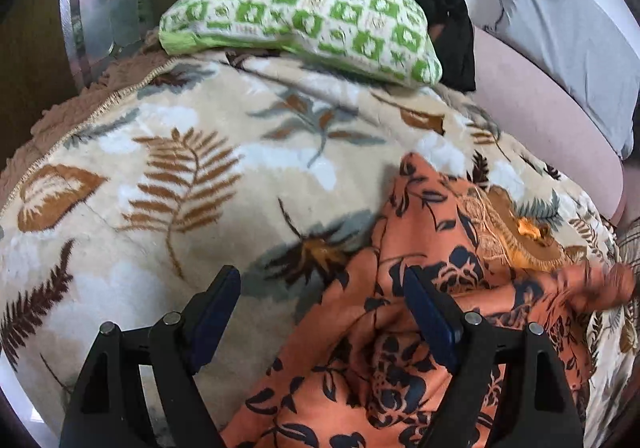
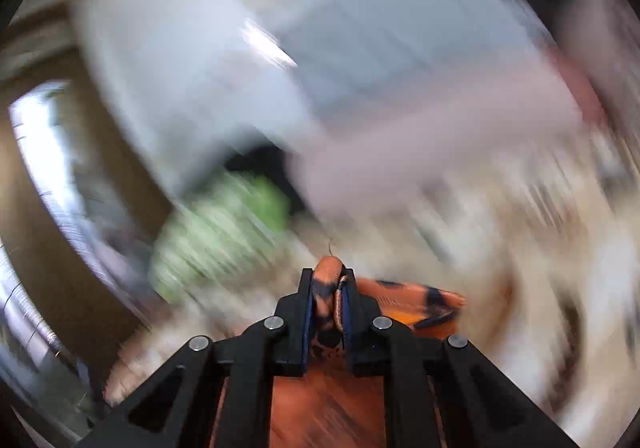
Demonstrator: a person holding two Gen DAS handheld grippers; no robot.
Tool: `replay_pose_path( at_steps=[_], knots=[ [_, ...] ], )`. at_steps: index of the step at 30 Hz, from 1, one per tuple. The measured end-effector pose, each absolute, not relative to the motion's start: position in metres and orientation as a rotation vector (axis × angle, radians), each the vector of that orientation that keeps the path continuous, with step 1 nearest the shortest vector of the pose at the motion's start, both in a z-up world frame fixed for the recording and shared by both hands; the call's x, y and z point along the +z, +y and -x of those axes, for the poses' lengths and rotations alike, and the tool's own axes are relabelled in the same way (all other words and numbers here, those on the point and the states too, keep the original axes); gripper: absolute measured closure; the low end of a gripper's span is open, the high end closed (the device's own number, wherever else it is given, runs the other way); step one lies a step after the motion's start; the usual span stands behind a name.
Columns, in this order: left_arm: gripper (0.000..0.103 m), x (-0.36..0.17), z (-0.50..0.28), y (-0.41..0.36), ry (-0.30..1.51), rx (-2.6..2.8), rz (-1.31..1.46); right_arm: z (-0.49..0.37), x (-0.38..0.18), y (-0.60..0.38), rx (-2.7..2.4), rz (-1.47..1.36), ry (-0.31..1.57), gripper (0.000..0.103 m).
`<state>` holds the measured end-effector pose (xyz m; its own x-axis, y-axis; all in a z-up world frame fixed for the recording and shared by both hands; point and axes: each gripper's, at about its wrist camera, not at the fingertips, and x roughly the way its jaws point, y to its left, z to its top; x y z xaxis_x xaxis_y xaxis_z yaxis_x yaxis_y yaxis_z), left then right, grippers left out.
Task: Fold small clothes
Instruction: 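Fold the held edge over the blouse and open the right tool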
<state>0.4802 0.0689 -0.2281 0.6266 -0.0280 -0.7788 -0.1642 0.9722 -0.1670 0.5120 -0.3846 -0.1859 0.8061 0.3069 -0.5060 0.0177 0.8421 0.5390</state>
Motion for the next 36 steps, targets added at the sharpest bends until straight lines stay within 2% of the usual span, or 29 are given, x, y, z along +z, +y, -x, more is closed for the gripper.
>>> replay_pose_path(
  at_steps=[1, 4, 7, 10, 14, 15, 17, 18, 19, 23, 24, 25, 27, 29, 31, 36],
  knots=[
    [0.018, -0.228, -0.478, 0.068, 0.893, 0.079, 0.229, -0.496, -0.207, -0.399, 0.149, -0.614, 0.665, 0.090],
    [0.018, -0.227, -0.475, 0.066, 0.885, 0.100, 0.203, -0.429, -0.221, -0.417, 0.153, -0.628, 0.635, 0.090],
    [0.018, -0.226, -0.473, 0.066, 0.879, 0.112, 0.201, -0.392, -0.233, -0.419, 0.103, -0.592, 0.743, 0.090],
    [0.018, -0.216, -0.465, 0.062, 0.825, 0.140, 0.170, -0.377, -0.227, -0.418, 0.043, -0.508, 0.819, 0.089],
    [0.018, -0.190, -0.447, 0.048, 0.662, 0.109, 0.118, -0.386, -0.202, -0.409, 0.056, -0.463, 0.745, 0.086],
    [0.018, -0.188, -0.446, 0.043, 0.648, 0.086, 0.107, -0.396, -0.196, -0.400, 0.078, -0.464, 0.735, 0.082],
    [0.018, -0.197, -0.453, 0.033, 0.686, 0.057, 0.080, -0.418, -0.191, -0.379, 0.111, -0.460, 0.730, 0.055],
    [0.018, -0.202, -0.457, 0.028, 0.710, 0.053, 0.066, -0.433, -0.192, -0.363, 0.134, -0.460, 0.750, 0.025],
    [0.018, -0.214, -0.465, 0.021, 0.777, 0.035, 0.034, -0.444, -0.192, -0.350, 0.152, -0.466, 0.763, 0.023],
    [0.018, -0.251, -0.475, 0.014, 0.987, 0.012, -0.001, -0.482, -0.205, -0.285, 0.239, -0.394, 0.818, 0.025],
    [0.018, -0.253, -0.473, 0.017, 1.000, 0.002, 0.011, -0.487, -0.211, -0.272, 0.243, -0.354, 0.833, 0.032],
    [0.018, -0.253, -0.469, 0.019, 1.011, -0.018, 0.009, -0.492, -0.220, -0.255, 0.238, -0.284, 0.880, 0.050],
    [0.021, -0.254, -0.462, 0.020, 1.046, -0.092, 0.014, -0.497, -0.248, -0.237, 0.226, -0.208, 1.014, 0.068],
    [0.021, -0.259, -0.456, 0.024, 1.102, -0.179, 0.061, -0.488, -0.270, -0.236, 0.229, -0.220, 1.094, 0.068],
    [0.021, -0.256, -0.453, 0.026, 1.088, -0.187, 0.060, -0.468, -0.269, -0.239, 0.244, -0.193, 1.054, 0.068],
    [0.020, -0.211, -0.445, 0.049, 0.871, -0.173, 0.160, -0.458, -0.241, -0.245, 0.256, -0.191, 1.073, 0.069]
  ],
)
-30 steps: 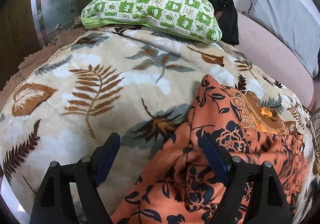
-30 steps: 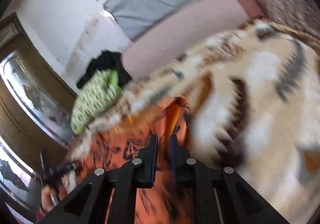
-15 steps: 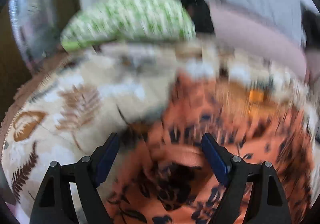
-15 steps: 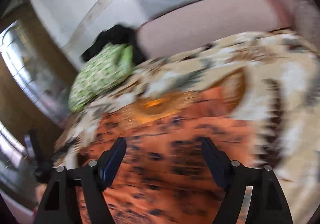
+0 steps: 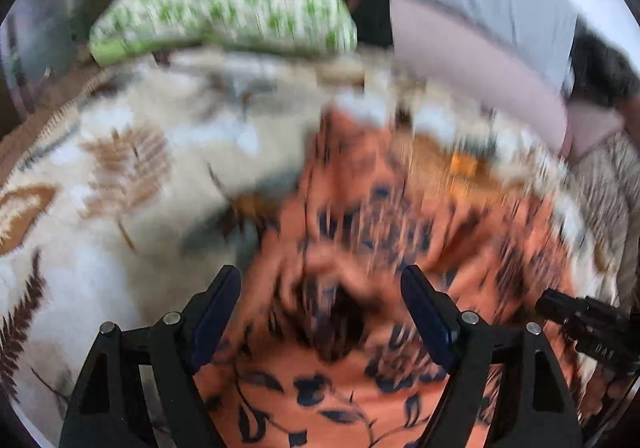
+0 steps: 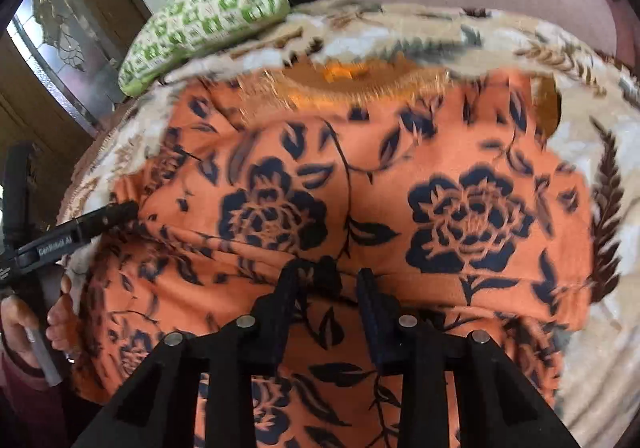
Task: Fold small clothes
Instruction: 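Fold the held edge over the blouse and open the right tool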
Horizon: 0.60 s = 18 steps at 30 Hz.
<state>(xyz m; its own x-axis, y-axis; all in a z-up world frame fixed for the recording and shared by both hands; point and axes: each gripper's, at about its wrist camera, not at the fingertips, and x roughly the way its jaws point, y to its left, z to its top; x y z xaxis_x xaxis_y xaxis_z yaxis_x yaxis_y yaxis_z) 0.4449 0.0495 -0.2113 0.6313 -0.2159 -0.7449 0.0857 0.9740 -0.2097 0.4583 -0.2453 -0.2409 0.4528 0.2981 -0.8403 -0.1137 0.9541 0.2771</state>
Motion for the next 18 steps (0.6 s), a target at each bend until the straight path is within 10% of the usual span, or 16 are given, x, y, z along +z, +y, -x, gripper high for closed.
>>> replay_pose_path(
  at_steps=[7, 18],
  knots=[
    [0.020, -0.227, -0.496, 0.051, 0.887, -0.087, 0.149, -0.489, -0.187, -0.207, 0.318, -0.224, 0.892, 0.068],
    [0.022, -0.254, -0.525, 0.010, 1.045, -0.224, 0.158, -0.477, -0.264, -0.204, 0.256, -0.225, 1.083, 0.068]
  ],
)
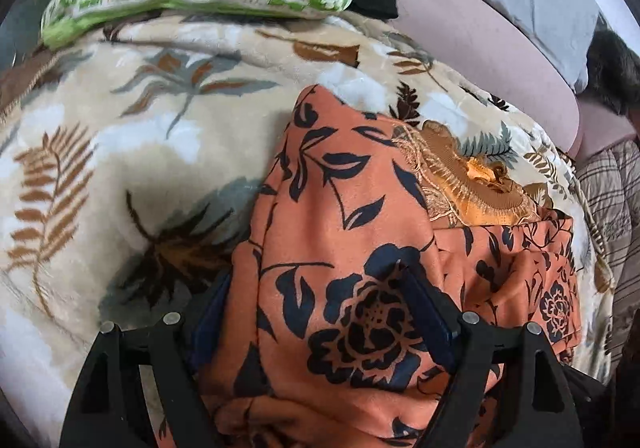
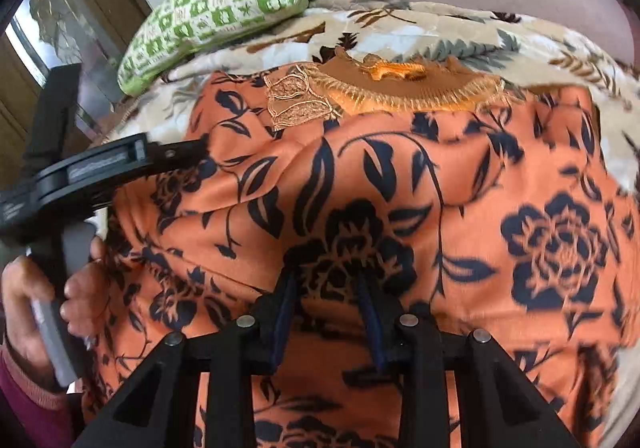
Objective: Fold small clothes
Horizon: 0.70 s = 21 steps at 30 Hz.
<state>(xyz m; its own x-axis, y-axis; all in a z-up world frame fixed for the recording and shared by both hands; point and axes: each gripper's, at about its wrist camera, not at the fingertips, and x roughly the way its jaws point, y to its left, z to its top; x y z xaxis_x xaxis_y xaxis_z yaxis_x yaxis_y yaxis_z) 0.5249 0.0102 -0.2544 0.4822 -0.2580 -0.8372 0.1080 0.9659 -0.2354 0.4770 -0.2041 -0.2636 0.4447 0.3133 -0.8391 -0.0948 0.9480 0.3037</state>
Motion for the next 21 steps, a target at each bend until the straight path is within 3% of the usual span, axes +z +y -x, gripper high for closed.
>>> replay_pose_path(
  at_steps=[1, 2, 3, 6, 7, 8, 9, 10, 11, 12, 14, 18, 21],
  knots=[
    [0.025, -0.253, -0.525, 0.009, 1.043, -0.219, 0.145, -0.472, -0.262, -0.205, 0.255, -0.231, 1.079, 0.068],
    [0.040, -0.251, -0.523, 0.007, 1.035, -0.196, 0.110, -0.470, -0.263, -0.207, 0.252, -0.240, 1.080, 0.067],
    [0.064, -0.251, -0.525, 0.008, 1.026, -0.175, 0.087, -0.468, -0.265, -0.207, 0.249, -0.243, 1.078, 0.067],
    [0.084, -0.249, -0.525, 0.011, 0.990, -0.098, 0.020, -0.465, -0.268, -0.207, 0.234, -0.259, 1.062, 0.066],
    [0.085, -0.251, -0.526, 0.013, 0.993, -0.086, 0.020, -0.465, -0.270, -0.206, 0.227, -0.273, 1.053, 0.065],
    [0.085, -0.251, -0.525, 0.015, 0.993, -0.091, 0.030, -0.464, -0.271, -0.206, 0.219, -0.291, 1.044, 0.063],
    [0.084, -0.250, -0.526, 0.016, 0.994, -0.093, 0.037, -0.463, -0.271, -0.206, 0.221, -0.306, 1.033, 0.055],
    [0.082, -0.248, -0.527, 0.015, 0.994, -0.093, 0.041, -0.462, -0.271, -0.205, 0.239, -0.311, 1.024, 0.039],
    [0.070, -0.247, -0.527, 0.015, 0.996, -0.098, 0.046, -0.461, -0.271, -0.199, 0.294, -0.299, 1.020, 0.032],
    [0.048, -0.247, -0.528, 0.015, 0.999, -0.112, 0.062, -0.461, -0.269, -0.193, 0.313, -0.267, 1.021, 0.030],
    [0.029, -0.242, -0.527, 0.015, 0.985, -0.152, 0.115, -0.458, -0.263, -0.181, 0.289, -0.174, 1.017, 0.031],
    [0.029, -0.232, -0.524, 0.002, 0.921, -0.168, 0.104, -0.449, -0.245, -0.196, 0.282, -0.282, 0.931, 0.031],
    [0.029, -0.250, -0.529, -0.013, 0.970, -0.161, 0.027, -0.444, -0.234, -0.217, 0.237, -0.330, 0.877, 0.031]
  ],
)
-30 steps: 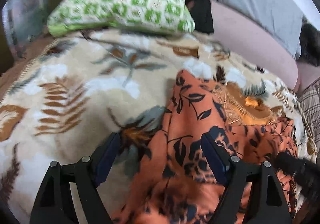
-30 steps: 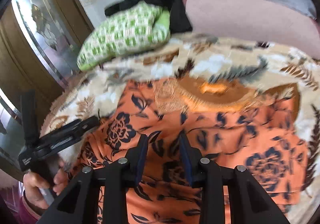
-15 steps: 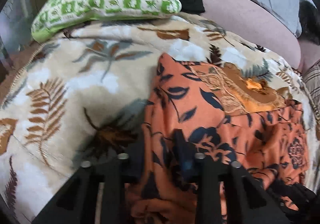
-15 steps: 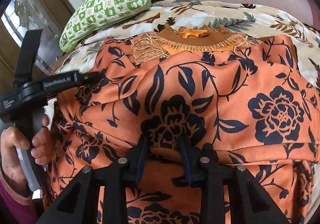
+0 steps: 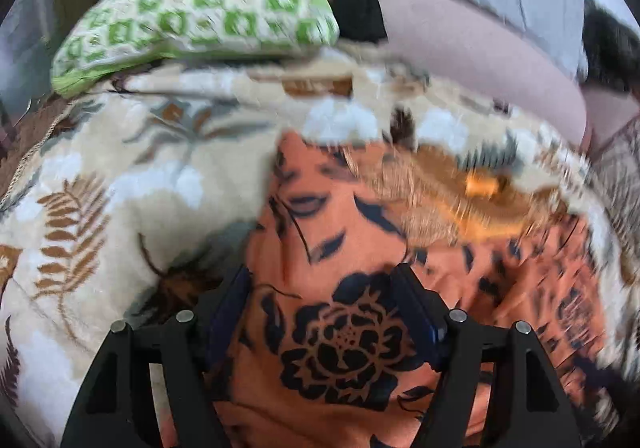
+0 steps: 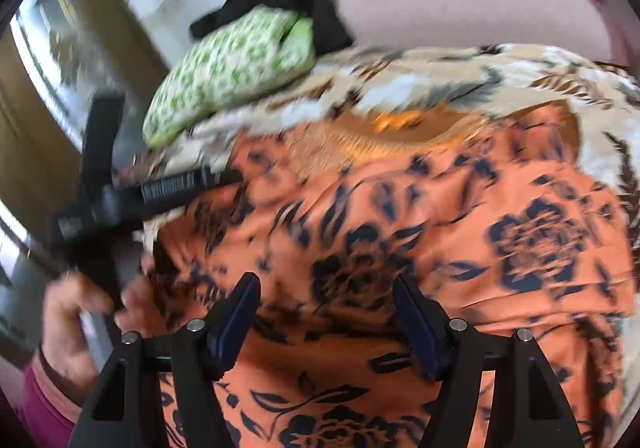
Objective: Fold small clothes
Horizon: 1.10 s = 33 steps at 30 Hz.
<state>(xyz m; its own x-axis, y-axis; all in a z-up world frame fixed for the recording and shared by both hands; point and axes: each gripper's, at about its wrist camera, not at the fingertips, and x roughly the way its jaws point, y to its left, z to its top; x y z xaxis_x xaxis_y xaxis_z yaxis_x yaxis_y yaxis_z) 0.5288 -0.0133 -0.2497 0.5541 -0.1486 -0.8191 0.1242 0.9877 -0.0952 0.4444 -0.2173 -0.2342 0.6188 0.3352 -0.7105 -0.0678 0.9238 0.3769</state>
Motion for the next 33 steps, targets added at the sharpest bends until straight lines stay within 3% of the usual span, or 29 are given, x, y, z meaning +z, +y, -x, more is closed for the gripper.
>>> replay_pose_path(
  at_steps=[1, 3, 4, 5, 6, 12, 15, 17, 19, 23, 26, 31, 33],
  knots=[
    [0.031, -0.256, -0.530, -0.016, 0.984, -0.143, 0.005, -0.444, -0.232, -0.223, 0.224, -0.334, 0.866, 0.031],
    [0.057, -0.258, -0.531, -0.018, 0.975, -0.117, -0.028, -0.444, -0.228, -0.241, 0.156, -0.349, 0.853, 0.031],
    [0.064, -0.255, -0.531, -0.018, 0.966, -0.113, -0.033, -0.442, -0.227, -0.247, 0.136, -0.363, 0.851, 0.031],
    [0.084, -0.253, -0.530, -0.015, 0.958, -0.099, -0.029, -0.441, -0.227, -0.253, 0.125, -0.379, 0.847, 0.031],
    [0.088, -0.251, -0.530, -0.012, 0.952, -0.090, -0.024, -0.442, -0.227, -0.256, 0.118, -0.388, 0.846, 0.031],
    [0.092, -0.239, -0.529, 0.023, 0.900, -0.075, 0.130, -0.451, -0.237, -0.253, 0.069, -0.356, 0.877, 0.033],
    [0.092, -0.226, -0.529, 0.051, 0.858, -0.035, 0.199, -0.452, -0.239, -0.258, 0.052, -0.352, 0.872, 0.045],
    [0.094, -0.228, -0.530, 0.074, 0.862, 0.002, 0.267, -0.449, -0.240, -0.262, 0.040, -0.355, 0.873, 0.048],
    [0.097, -0.231, -0.531, 0.090, 0.869, 0.040, 0.302, -0.450, -0.239, -0.265, 0.037, -0.357, 0.872, 0.065],
    [0.096, -0.243, -0.536, 0.081, 0.940, 0.030, 0.254, -0.458, -0.247, -0.278, 0.014, -0.371, 0.884, 0.065],
    [0.095, -0.231, -0.532, 0.073, 0.910, 0.045, 0.210, -0.476, -0.277, -0.287, 0.009, -0.395, 1.032, 0.065],
    [0.093, -0.182, -0.499, 0.063, 0.670, 0.111, 0.089, -0.473, -0.247, -0.299, 0.010, -0.380, 0.936, 0.066],
    [0.084, -0.174, -0.492, 0.057, 0.627, 0.071, 0.070, -0.477, -0.241, -0.310, -0.030, -0.394, 0.929, 0.066]
  ],
)
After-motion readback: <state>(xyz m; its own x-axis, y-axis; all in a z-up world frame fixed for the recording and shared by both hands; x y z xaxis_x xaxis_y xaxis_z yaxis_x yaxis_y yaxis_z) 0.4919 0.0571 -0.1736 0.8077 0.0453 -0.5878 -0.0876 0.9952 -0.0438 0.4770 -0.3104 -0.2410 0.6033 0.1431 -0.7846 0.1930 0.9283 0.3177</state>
